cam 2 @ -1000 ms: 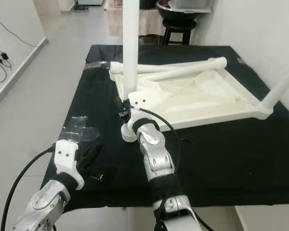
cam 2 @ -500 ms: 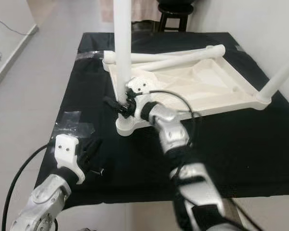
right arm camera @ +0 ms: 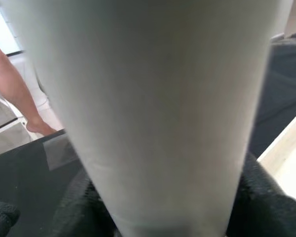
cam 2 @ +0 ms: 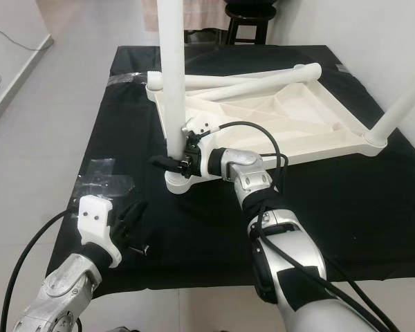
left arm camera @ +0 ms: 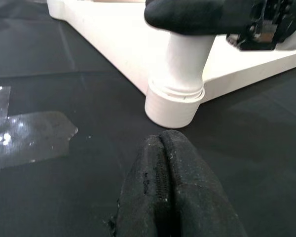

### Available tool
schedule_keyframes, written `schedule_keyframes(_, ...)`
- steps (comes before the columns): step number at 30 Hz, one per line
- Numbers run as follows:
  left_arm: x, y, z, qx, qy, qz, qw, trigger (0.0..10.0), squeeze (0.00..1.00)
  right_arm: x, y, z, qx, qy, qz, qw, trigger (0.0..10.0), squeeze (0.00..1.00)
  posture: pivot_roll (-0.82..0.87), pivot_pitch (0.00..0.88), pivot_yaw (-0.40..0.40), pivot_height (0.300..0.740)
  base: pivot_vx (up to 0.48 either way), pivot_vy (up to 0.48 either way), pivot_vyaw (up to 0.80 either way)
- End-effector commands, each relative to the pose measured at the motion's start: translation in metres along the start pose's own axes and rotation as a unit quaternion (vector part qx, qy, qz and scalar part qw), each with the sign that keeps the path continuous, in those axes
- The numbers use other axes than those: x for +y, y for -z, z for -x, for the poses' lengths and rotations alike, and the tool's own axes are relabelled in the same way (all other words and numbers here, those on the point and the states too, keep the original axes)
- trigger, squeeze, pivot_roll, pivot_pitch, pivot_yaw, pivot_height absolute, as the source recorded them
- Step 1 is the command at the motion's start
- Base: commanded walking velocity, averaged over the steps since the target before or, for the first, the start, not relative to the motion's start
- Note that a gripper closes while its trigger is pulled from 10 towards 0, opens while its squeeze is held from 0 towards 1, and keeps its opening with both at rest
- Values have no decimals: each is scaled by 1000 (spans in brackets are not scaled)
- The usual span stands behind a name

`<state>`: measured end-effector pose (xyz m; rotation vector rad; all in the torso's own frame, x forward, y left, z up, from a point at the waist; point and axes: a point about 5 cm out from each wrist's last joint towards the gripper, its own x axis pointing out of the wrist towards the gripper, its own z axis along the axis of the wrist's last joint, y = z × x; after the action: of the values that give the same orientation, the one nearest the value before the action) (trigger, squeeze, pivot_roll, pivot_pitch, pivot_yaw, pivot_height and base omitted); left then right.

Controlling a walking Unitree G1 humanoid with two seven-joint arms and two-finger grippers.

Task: Building children table

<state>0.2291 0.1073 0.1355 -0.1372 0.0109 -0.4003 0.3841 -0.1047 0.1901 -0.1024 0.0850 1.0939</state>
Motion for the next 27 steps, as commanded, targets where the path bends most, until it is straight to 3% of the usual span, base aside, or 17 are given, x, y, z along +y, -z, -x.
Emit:
schedule_keyframes(1, 0, 0, 3, 6, -3, -6, 1000, 10000, 0, 4, 4, -2, -8, -25, -19, 999, 0, 0, 166, 153, -39, 740, 0, 0, 0)
schedule_keyframes(11, -1, 0, 3, 7, -1, -3, 1000, 10000, 0, -2, 4, 3, -10, 5, 3, 1000, 0, 0, 145, 152, -36, 740, 0, 0, 0)
schedule_keyframes(12, 0, 0, 3, 7, -1, -3, 1000, 10000, 0, -3, 5, 5, -13, 22, 10, 1000, 0, 0, 141, 151, -36, 740, 0, 0, 0)
schedule_keyframes(13, 0, 0, 2, 7, -2, -2, 1000, 10000, 0, -6, 11, 7, -9, 76, 13, 997, 0, 0, 137, 152, -37, 740, 0, 0, 0)
schedule_keyframes(14, 0, 0, 2, 6, -2, -2, 1000, 10000, 0, -8, 15, 8, -6, 114, 13, 993, 0, 0, 136, 152, -37, 740, 0, 0, 0)
schedule_keyframes(15, 1, 0, 2, 6, -3, -2, 1000, 10000, 0, -14, 23, 11, 2, 226, 12, 974, 0, 0, 121, 150, -34, 740, 0, 0, 0)
schedule_keyframes(16, 1, 0, 2, 6, -3, -2, 1000, 10000, 0, -14, 23, 11, 2, 226, 12, 974, 0, 0, 121, 150, -34, 740, 0, 0, 0)
schedule_keyframes(17, 2, 0, 2, 6, -3, -2, 1000, 10000, 0, -18, 27, 14, 7, 301, 12, 953, 0, 0, 121, 150, -34, 740, 0, 0, 0)
schedule_keyframes(18, 2, -1, 1, 5, -3, -2, 1000, 10000, 0, 4, 48, 6, 18, 350, -23, 936, 0, 0, 111, 155, -25, 740, 0, 0, 0)
schedule_keyframes(19, 2, -1, 1, 5, -3, -2, 1000, 10000, 0, 4, 48, 6, 18, 350, -23, 936, 0, 0, 111, 155, -25, 740, 0, 0, 0)
schedule_keyframes(21, 5, 0, 0, 5, -1, 1, 1000, 10000, 0, 41, 60, -3, 15, 391, -35, 920, 0, 0, 93, 146, -8, 740, 0, 0, 0)
schedule_keyframes(24, 5, 0, -2, 6, 0, 3, 1000, 10000, 0, 41, 57, -6, 7, 393, -34, 919, 0, 0, 84, 127, -10, 740, 0, 0, 0)
schedule_keyframes(25, 4, 1, -4, 6, 6, 5, 1000, 10000, 0, 30, 49, -11, -5, 386, -28, 922, 0, 0, 98, 129, -29, 740, 0, 0, 0)
schedule_keyframes(27, 4, 1, -5, 5, 9, 4, 1000, 10000, 0, 26, 47, -12, -8, 382, -29, 924, 0, 0, 98, 129, -29, 740, 0, 0, 0)
